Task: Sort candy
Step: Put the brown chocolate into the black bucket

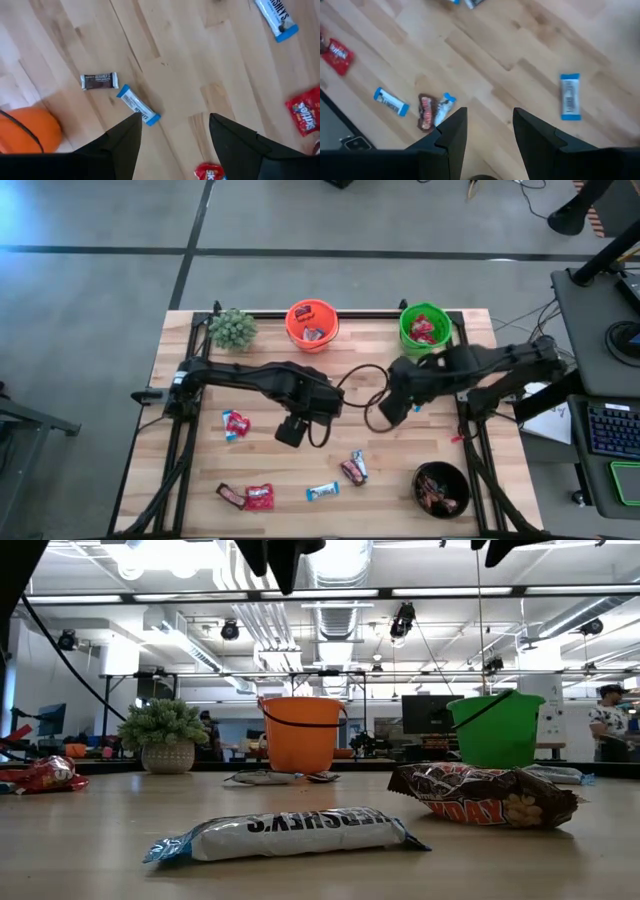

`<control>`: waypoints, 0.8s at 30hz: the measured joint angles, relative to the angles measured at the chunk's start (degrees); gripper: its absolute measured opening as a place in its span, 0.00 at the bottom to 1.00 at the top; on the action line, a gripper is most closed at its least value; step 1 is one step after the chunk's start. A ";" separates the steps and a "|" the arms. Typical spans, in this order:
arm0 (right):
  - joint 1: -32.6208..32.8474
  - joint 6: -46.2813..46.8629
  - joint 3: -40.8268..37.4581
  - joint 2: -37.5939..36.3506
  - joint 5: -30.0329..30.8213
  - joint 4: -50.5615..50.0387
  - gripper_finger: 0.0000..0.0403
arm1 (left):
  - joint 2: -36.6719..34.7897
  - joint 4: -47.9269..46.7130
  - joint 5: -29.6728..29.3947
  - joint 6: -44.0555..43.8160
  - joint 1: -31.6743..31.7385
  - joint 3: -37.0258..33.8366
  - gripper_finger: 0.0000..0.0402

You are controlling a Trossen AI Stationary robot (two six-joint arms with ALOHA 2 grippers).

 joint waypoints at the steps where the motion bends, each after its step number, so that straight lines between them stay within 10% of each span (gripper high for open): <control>1: 0.73 0.46 0.00 0.62 0.08 0.80 0.37 | -0.18 -0.01 -0.23 0.04 0.02 0.03 0.53; 24: 11.43 7.31 0.00 9.33 0.09 11.89 0.37 | -1.42 -0.02 -7.05 1.88 4.96 0.00 0.53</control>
